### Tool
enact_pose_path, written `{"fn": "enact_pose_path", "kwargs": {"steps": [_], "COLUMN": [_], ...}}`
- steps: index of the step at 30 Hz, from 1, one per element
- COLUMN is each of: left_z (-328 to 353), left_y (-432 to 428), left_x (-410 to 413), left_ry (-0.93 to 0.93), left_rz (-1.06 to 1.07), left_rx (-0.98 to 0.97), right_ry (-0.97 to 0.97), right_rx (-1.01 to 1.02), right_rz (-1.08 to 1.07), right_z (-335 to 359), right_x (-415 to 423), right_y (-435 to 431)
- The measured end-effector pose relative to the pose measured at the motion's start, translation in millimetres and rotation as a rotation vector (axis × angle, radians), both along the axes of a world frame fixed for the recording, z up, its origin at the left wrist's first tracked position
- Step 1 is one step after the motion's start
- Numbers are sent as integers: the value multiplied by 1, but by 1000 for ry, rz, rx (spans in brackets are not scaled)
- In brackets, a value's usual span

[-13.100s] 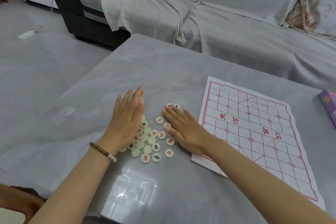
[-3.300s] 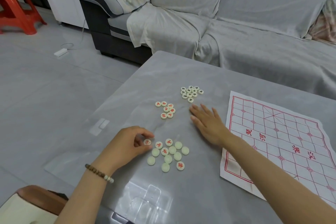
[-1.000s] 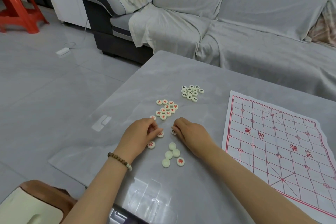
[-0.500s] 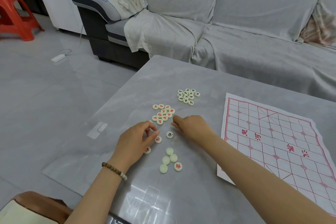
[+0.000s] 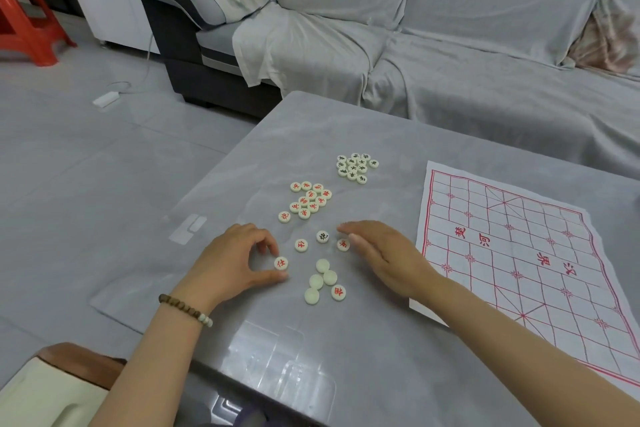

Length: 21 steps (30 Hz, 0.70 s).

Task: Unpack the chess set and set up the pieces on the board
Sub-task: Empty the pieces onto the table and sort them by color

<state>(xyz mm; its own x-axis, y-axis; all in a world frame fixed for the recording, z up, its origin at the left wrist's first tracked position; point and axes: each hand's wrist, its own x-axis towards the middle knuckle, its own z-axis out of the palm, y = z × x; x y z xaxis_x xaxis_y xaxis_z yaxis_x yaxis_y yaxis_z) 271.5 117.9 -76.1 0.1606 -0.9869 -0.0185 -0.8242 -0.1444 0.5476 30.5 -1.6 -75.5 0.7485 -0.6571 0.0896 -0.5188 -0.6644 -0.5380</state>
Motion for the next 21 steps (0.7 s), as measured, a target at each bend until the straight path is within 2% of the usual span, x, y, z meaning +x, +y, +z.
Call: {"fn": "enact_pose_path", "kwargs": {"steps": [3,8,14,18,21], "left_z": [-3,-4,-10,-16,-16], "left_y": [-1,-24,-57,-68,-71], "left_x": [-5,-17,-27,-31,-33], "left_ry": [18,-40,-64,-8,19], "left_rz": [2,39,122,185,192], "left_rx": [-19,-87,-174,-214,-222], "right_ry": [129,288,401,343,185], "right_rx": [-32,-100,-151,-110,-106], "right_rz": [158,215,-44,-81,-86], "right_z": [-3,-8,-12,-19,-17], "right_x": [5,18,14,19,17], "right_y": [5,-5,-67,-95,-82]}}
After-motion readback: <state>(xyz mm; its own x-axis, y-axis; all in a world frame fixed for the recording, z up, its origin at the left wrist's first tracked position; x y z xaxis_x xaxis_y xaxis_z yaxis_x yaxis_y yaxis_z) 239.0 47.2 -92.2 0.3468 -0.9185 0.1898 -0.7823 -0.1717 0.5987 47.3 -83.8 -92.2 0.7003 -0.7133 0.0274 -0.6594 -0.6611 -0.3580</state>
